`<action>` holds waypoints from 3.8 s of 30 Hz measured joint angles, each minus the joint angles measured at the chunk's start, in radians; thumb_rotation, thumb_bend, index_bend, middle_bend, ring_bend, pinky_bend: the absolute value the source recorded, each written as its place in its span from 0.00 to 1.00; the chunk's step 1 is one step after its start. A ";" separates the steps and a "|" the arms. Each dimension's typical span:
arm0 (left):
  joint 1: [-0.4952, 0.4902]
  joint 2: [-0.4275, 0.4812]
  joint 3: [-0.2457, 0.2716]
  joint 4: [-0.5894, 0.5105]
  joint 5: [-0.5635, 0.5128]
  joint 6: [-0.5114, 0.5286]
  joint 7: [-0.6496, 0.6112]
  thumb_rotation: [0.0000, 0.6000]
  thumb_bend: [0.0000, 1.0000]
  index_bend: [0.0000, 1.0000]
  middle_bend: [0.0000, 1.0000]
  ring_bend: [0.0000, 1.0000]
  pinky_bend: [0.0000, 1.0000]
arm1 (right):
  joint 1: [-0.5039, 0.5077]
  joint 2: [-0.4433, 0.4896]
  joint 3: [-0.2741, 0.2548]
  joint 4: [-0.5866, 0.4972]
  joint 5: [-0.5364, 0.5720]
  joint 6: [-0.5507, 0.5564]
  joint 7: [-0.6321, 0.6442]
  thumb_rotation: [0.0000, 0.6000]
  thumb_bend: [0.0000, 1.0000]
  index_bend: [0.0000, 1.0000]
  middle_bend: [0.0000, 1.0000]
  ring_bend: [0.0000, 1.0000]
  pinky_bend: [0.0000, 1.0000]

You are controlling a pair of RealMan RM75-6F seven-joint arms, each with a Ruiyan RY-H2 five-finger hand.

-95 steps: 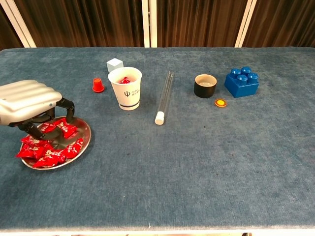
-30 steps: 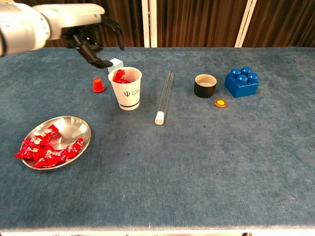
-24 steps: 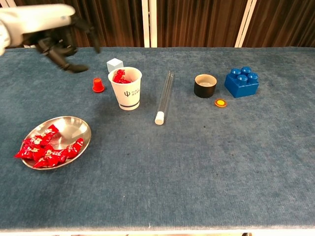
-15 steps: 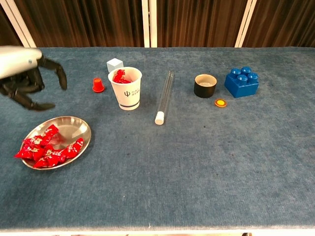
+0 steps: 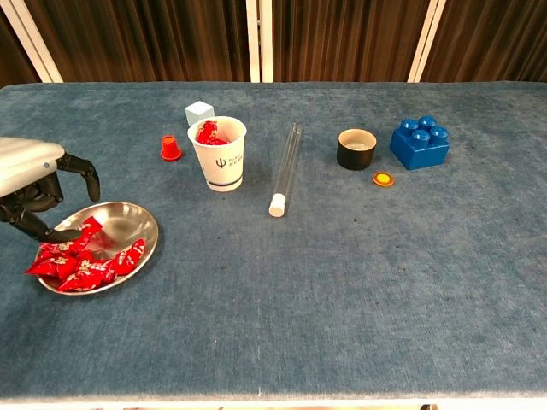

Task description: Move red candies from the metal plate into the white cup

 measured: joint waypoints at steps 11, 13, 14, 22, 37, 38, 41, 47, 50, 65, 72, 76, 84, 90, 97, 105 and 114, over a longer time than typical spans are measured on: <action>0.018 -0.019 -0.011 0.010 -0.015 -0.027 0.031 1.00 0.17 0.43 0.94 0.86 0.85 | 0.000 0.000 -0.001 0.005 0.002 -0.001 0.007 1.00 0.17 0.00 0.00 0.00 0.00; 0.019 -0.023 -0.012 0.012 -0.017 -0.034 0.042 1.00 0.18 0.43 0.94 0.86 0.85 | 0.000 0.000 -0.001 0.006 0.003 -0.001 0.008 1.00 0.17 0.00 0.00 0.00 0.00; 0.019 -0.026 -0.013 0.014 -0.019 -0.038 0.044 1.00 0.18 0.44 0.94 0.86 0.85 | 0.000 -0.001 -0.001 0.006 0.003 -0.001 0.009 1.00 0.17 0.00 0.00 0.00 0.00; 0.022 -0.038 -0.022 0.033 -0.025 -0.065 0.052 1.00 0.23 0.48 0.94 0.86 0.85 | 0.000 -0.002 -0.001 0.009 0.006 -0.002 0.012 1.00 0.17 0.00 0.00 0.00 0.00; 0.028 -0.036 -0.039 0.053 0.004 -0.086 0.020 1.00 0.41 0.60 0.94 0.87 0.85 | 0.001 -0.003 -0.001 0.011 0.006 -0.002 0.013 1.00 0.17 0.00 0.00 0.00 0.00; 0.029 -0.032 -0.042 0.046 0.011 -0.083 0.018 1.00 0.41 0.60 0.94 0.87 0.85 | 0.000 -0.003 -0.001 0.011 0.005 -0.001 0.014 1.00 0.17 0.00 0.00 0.00 0.00; 0.024 -0.014 -0.057 0.014 0.030 -0.077 0.010 1.00 0.41 0.60 0.94 0.87 0.85 | 0.000 -0.004 -0.001 0.013 0.003 0.003 0.016 1.00 0.17 0.00 0.00 0.00 0.00; -0.028 0.028 -0.138 -0.060 0.053 -0.100 -0.013 1.00 0.41 0.60 0.94 0.87 0.85 | -0.005 -0.007 -0.003 0.019 0.002 0.010 0.022 1.00 0.17 0.00 0.00 0.00 0.00; -0.077 0.033 -0.199 -0.071 0.048 -0.130 -0.023 1.00 0.41 0.60 0.94 0.87 0.85 | -0.008 -0.008 -0.004 0.021 0.003 0.011 0.026 1.00 0.17 0.00 0.00 0.00 0.00; -0.341 -0.074 -0.367 0.035 -0.240 -0.284 0.036 1.00 0.38 0.59 0.94 0.86 0.85 | -0.017 -0.004 -0.002 0.036 0.027 0.007 0.044 1.00 0.17 0.00 0.00 0.00 0.00; -0.382 -0.103 -0.337 0.088 -0.313 -0.279 0.071 1.00 0.33 0.54 0.94 0.86 0.85 | -0.012 -0.008 0.001 0.051 0.032 -0.006 0.054 1.00 0.17 0.00 0.00 0.00 0.00; -0.386 -0.104 -0.323 0.095 -0.328 -0.263 0.070 1.00 0.25 0.49 0.94 0.86 0.85 | -0.009 -0.010 0.002 0.053 0.031 -0.010 0.054 1.00 0.17 0.00 0.00 0.00 0.00; -0.387 -0.098 -0.310 0.089 -0.322 -0.247 0.044 1.00 0.15 0.40 0.94 0.86 0.85 | -0.008 -0.010 0.002 0.046 0.029 -0.011 0.051 1.00 0.17 0.00 0.00 0.00 0.00; -0.382 -0.088 -0.305 0.071 -0.300 -0.231 0.018 1.00 0.14 0.38 0.94 0.86 0.85 | -0.011 -0.005 0.002 0.042 0.028 -0.004 0.048 1.00 0.17 0.00 0.00 0.00 0.00; -0.311 -0.004 -0.291 -0.030 -0.192 -0.161 -0.067 1.00 0.13 0.38 0.94 0.86 0.85 | -0.012 -0.003 0.003 0.042 0.026 -0.002 0.051 1.00 0.17 0.00 0.00 0.00 0.00; -0.182 0.117 -0.195 -0.119 -0.049 -0.087 -0.146 1.00 0.17 0.39 0.94 0.86 0.84 | -0.006 -0.007 0.003 0.046 0.018 -0.003 0.054 1.00 0.17 0.00 0.00 0.00 0.00; -0.086 0.129 -0.029 -0.081 0.080 -0.050 -0.092 1.00 0.18 0.42 0.94 0.85 0.84 | -0.005 -0.001 0.004 0.035 0.011 0.001 0.044 1.00 0.17 0.00 0.00 0.00 0.00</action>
